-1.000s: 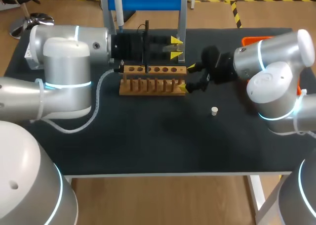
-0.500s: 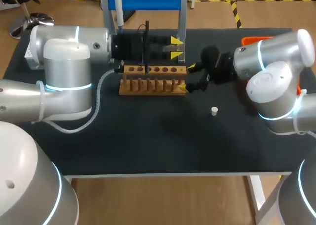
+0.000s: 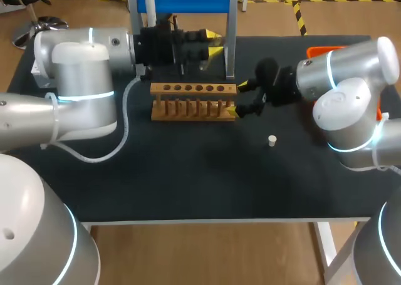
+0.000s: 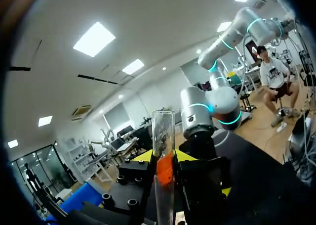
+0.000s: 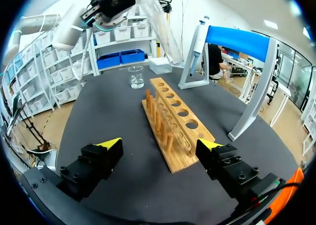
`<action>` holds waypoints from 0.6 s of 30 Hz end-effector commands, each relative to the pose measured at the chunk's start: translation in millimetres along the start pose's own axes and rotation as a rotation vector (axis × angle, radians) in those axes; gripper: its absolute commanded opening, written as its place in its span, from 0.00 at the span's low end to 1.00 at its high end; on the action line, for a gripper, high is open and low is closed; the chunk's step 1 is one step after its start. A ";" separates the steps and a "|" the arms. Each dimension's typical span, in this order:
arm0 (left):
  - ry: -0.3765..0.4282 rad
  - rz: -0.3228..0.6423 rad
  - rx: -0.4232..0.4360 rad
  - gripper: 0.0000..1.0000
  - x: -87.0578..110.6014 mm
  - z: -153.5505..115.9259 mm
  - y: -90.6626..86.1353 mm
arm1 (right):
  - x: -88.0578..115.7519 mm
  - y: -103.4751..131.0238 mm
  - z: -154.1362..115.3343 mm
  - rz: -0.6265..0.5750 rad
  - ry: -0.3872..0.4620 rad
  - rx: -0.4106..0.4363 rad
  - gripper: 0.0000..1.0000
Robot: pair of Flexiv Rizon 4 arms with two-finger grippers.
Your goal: Invert the test tube, pick up the pipette, mount the tip to pipette, aspirate from beaker and dispense into the tube, eject the tip, return the pipette, and cap with the stopper.
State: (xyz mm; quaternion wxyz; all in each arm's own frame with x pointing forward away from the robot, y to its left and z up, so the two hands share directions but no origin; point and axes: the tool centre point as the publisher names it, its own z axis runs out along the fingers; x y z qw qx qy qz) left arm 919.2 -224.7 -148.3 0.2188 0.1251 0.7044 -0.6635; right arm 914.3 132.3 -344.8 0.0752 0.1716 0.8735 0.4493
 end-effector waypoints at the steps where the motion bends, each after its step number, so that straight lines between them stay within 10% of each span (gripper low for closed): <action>1: 0.026 -0.058 -0.007 0.00 -16.3 -4.2 2.6 | 0.1 -0.5 -1.2 0.000 0.001 -0.001 1.00; 18: -0.085 -0.299 0.011 0.00 -29.6 -3.9 21.5 | 0.1 -0.5 -1.2 0.000 0.001 -0.001 1.00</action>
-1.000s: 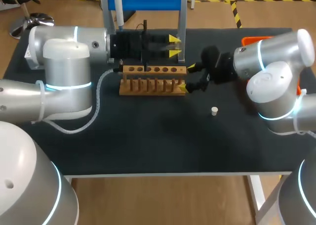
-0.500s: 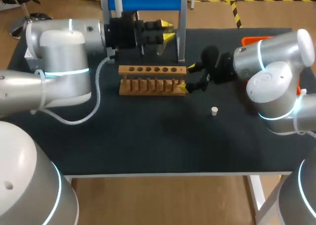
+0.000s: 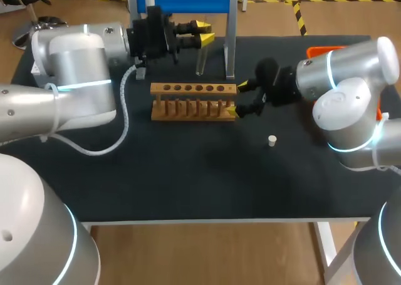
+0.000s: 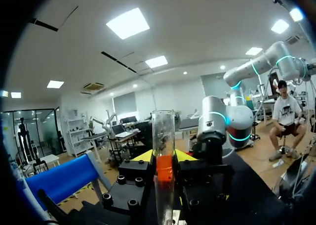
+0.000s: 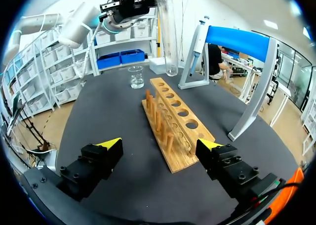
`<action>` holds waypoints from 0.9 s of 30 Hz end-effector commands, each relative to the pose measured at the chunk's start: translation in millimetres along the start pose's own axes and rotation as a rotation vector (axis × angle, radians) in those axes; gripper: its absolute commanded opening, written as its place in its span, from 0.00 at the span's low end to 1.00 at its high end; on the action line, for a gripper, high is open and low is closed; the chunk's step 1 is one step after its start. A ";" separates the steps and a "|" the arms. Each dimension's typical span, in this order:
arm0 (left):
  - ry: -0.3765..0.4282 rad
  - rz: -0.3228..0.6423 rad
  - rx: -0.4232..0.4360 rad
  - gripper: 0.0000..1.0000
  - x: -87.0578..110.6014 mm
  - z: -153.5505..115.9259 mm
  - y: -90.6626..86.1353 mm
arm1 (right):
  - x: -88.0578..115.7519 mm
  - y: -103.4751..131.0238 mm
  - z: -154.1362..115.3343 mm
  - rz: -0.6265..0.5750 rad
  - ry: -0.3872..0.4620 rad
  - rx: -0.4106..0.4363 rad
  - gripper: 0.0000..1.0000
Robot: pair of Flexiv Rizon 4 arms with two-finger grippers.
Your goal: Invert the test tube, pick up the pipette, mount the tip to pipette, aspirate from beaker and dispense into the tube, eject the tip, return the pipette, and cap with the stopper.
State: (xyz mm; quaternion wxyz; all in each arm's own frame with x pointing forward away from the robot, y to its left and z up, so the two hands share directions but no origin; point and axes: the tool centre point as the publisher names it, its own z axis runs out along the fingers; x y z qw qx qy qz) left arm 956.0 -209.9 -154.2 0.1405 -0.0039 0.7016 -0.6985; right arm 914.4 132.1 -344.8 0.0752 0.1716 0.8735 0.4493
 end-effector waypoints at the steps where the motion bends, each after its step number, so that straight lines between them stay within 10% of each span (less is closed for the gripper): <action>1: -0.015 0.002 -0.003 0.00 2.3 5.2 -1.6 | 0.1 -0.5 -1.1 0.000 0.001 -0.001 1.00; 27: -0.039 -0.095 0.042 0.00 -8.4 2.6 3.4 | 0.1 -0.5 -1.1 0.000 0.001 -0.001 1.00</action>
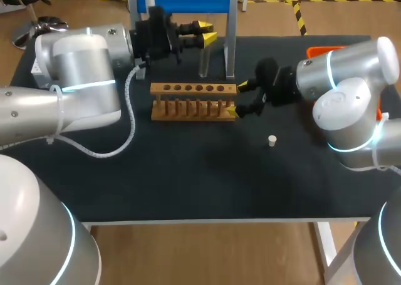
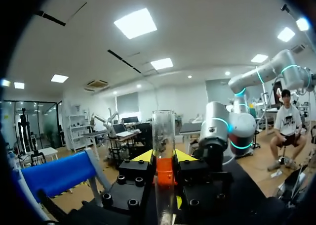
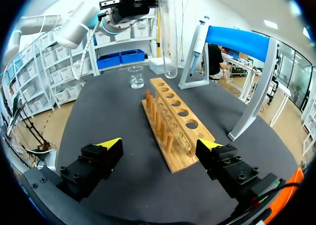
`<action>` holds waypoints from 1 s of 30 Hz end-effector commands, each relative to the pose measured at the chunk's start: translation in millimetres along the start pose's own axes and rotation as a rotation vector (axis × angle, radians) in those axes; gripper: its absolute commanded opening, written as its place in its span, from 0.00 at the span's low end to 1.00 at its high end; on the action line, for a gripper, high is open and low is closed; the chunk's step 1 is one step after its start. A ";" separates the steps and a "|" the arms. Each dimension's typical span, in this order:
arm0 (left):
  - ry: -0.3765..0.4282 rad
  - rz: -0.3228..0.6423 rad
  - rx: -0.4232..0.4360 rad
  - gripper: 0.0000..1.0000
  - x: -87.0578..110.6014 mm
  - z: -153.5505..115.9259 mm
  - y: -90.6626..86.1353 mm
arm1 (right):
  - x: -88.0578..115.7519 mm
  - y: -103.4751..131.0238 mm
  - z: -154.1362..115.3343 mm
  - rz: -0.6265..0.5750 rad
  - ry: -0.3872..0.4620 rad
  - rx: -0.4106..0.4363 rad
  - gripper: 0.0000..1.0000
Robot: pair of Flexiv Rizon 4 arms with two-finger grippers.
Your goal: Invert the test tube, pick up the pipette, mount the tip to pipette, aspirate from beaker and dispense into the tube, eject the tip, return the pipette, and cap with the stopper.
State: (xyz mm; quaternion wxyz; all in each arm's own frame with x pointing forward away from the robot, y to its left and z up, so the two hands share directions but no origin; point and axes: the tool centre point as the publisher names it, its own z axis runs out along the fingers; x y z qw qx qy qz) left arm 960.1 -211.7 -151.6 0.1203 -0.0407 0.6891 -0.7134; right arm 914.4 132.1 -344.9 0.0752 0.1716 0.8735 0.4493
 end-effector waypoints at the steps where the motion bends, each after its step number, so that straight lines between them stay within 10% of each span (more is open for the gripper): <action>1: -0.017 -0.023 0.016 0.00 -5.8 -0.5 5.6 | 0.1 -0.4 -1.1 0.000 0.001 -0.001 1.00; 30: 0.005 -0.078 0.059 0.00 -34.9 -9.6 32.4 | 0.1 -0.4 -1.1 0.000 0.001 -0.001 1.00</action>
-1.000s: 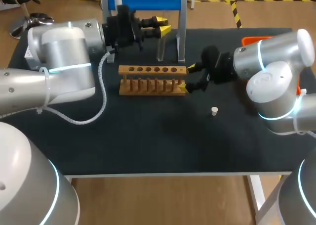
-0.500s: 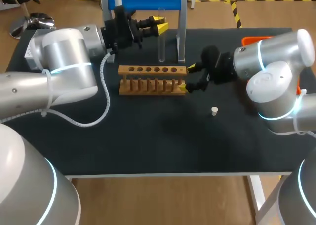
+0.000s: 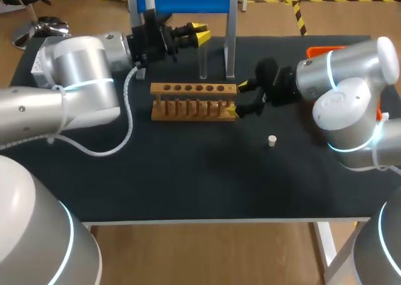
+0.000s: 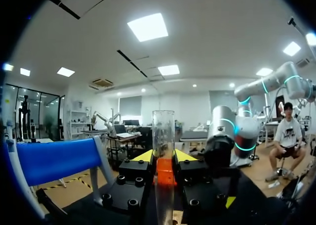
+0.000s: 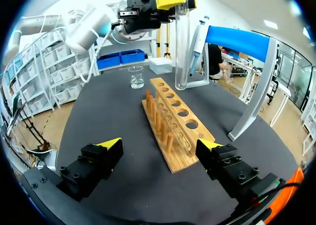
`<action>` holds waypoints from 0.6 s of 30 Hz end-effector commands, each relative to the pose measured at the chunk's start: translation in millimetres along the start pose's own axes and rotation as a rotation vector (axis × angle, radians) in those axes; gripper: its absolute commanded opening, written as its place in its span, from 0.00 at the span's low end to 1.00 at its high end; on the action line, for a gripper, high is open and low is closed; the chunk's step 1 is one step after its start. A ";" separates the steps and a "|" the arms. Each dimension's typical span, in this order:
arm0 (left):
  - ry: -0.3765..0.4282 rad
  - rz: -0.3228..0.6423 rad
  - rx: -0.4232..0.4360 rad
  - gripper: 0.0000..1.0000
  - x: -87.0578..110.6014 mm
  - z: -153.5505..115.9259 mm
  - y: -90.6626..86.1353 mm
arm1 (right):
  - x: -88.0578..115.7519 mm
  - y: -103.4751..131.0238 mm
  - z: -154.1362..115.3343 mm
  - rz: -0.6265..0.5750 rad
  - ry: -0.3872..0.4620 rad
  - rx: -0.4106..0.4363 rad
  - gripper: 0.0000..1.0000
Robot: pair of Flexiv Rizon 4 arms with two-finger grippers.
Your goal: Invert the test tube, pick up the pipette, mount the tip to pipette, aspirate from beaker and dispense into the tube, eject the tip, return the pipette, and cap with the stopper.
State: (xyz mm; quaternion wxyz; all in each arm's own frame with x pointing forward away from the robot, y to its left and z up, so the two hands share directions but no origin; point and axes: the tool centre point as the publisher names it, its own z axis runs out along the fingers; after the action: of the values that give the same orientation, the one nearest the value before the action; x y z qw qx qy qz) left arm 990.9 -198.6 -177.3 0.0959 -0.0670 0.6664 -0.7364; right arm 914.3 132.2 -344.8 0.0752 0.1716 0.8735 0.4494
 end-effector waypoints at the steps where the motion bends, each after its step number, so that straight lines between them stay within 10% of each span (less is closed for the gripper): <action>1: 0.013 0.002 0.003 0.00 -5.4 -3.6 3.1 | 0.1 -0.5 -1.1 0.000 0.001 -0.001 1.00; 18: 0.007 -0.015 0.016 0.00 7.4 -7.9 15.6 | 0.1 -0.5 -1.1 0.000 0.001 -0.001 1.00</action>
State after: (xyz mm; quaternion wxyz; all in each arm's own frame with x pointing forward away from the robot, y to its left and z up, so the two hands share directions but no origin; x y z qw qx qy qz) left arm 985.4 -193.0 -191.3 0.0853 -0.0663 0.6626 -0.7412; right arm 914.4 132.1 -344.8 0.0752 0.1716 0.8735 0.4494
